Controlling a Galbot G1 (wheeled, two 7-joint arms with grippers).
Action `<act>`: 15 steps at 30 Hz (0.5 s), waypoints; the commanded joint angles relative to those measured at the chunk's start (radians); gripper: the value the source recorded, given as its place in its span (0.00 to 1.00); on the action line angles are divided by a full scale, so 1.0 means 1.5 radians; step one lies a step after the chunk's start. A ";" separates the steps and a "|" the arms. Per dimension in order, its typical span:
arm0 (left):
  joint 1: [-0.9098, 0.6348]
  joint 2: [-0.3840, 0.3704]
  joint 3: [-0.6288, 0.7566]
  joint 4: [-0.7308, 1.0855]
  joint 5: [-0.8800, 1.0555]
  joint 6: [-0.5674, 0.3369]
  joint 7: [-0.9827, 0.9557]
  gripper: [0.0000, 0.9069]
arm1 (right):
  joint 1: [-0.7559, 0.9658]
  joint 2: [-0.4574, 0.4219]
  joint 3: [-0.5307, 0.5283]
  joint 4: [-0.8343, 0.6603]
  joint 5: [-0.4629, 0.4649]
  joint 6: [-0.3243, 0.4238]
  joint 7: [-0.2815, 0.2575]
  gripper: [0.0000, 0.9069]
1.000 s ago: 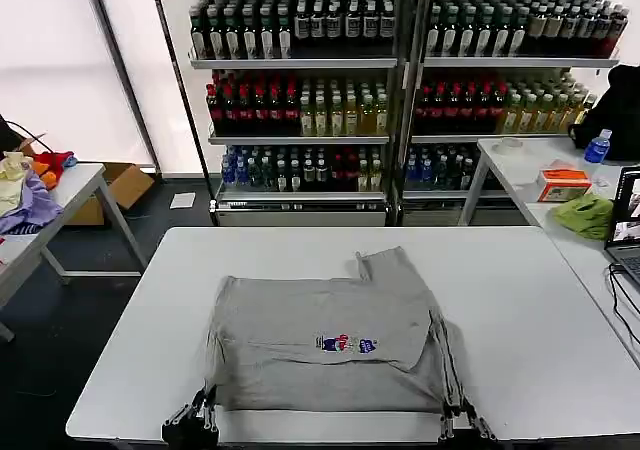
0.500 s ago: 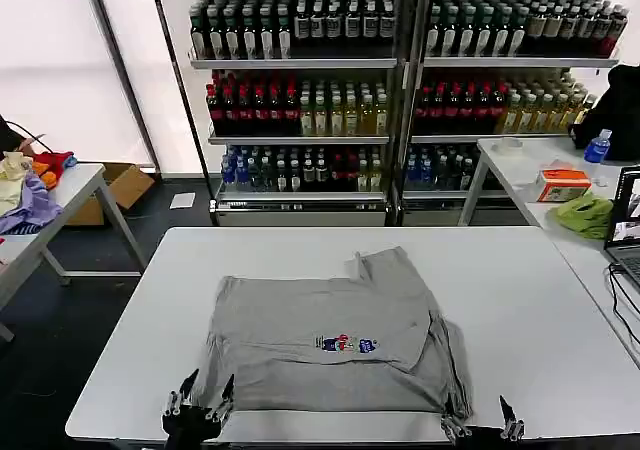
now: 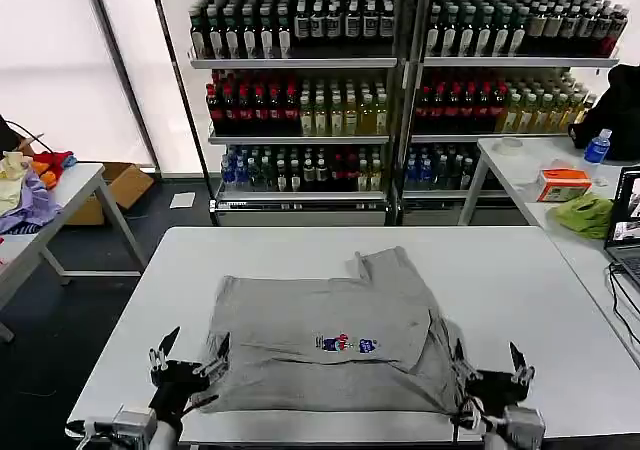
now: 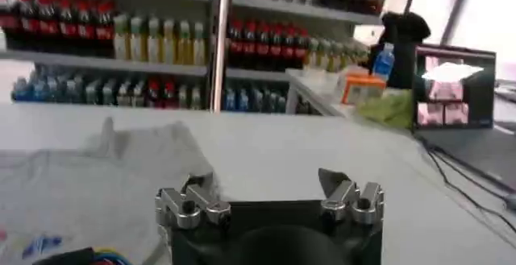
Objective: Fold and organize the clothes.
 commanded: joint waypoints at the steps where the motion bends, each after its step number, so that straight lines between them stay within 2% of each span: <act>1: -0.173 0.021 0.010 0.105 -0.041 -0.005 0.055 1.00 | 0.217 -0.034 0.004 -0.079 0.067 -0.038 -0.062 1.00; 9: -0.311 0.089 0.047 0.245 -0.132 0.024 0.070 1.00 | 0.430 -0.113 -0.090 -0.305 0.142 -0.050 -0.060 1.00; 13: -0.378 0.105 0.077 0.315 -0.161 0.052 0.072 1.00 | 0.521 -0.106 -0.132 -0.423 0.192 -0.050 -0.069 1.00; 15: -0.403 0.119 0.097 0.341 -0.164 0.067 0.078 1.00 | 0.554 -0.086 -0.150 -0.478 0.195 -0.049 -0.084 1.00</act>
